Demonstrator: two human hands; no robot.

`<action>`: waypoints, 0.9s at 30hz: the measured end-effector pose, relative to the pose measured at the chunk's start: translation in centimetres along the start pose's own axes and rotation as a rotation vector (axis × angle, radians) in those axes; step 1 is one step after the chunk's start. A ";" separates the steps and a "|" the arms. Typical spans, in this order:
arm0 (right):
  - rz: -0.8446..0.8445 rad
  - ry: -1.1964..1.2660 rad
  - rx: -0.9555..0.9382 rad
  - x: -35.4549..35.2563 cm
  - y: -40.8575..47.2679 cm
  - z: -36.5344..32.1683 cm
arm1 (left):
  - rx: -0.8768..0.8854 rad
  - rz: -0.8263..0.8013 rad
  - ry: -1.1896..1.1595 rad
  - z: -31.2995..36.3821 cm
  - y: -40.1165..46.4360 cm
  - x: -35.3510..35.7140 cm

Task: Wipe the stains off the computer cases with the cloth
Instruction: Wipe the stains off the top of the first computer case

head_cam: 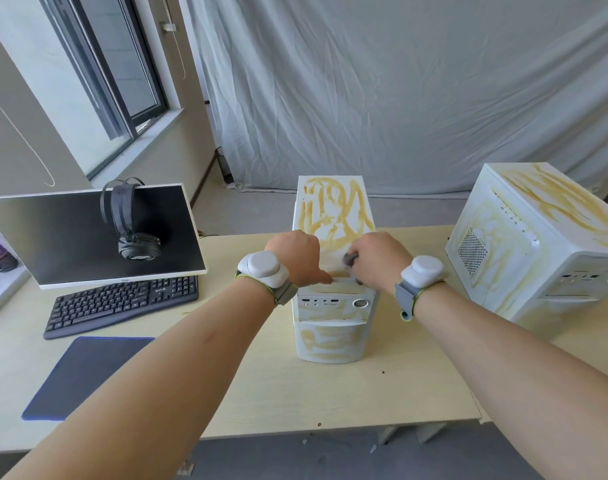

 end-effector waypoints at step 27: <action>-0.127 0.015 -0.079 0.3 1.4 -5.4 | 0.035 0.116 -0.066 -4.1 -0.5 2.2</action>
Point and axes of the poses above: each hand's wrist, its own y-axis towards the middle knuckle, its own x-axis out of the palm, z = x × y, the point moved 5 cm from there along y, towards the middle knuckle
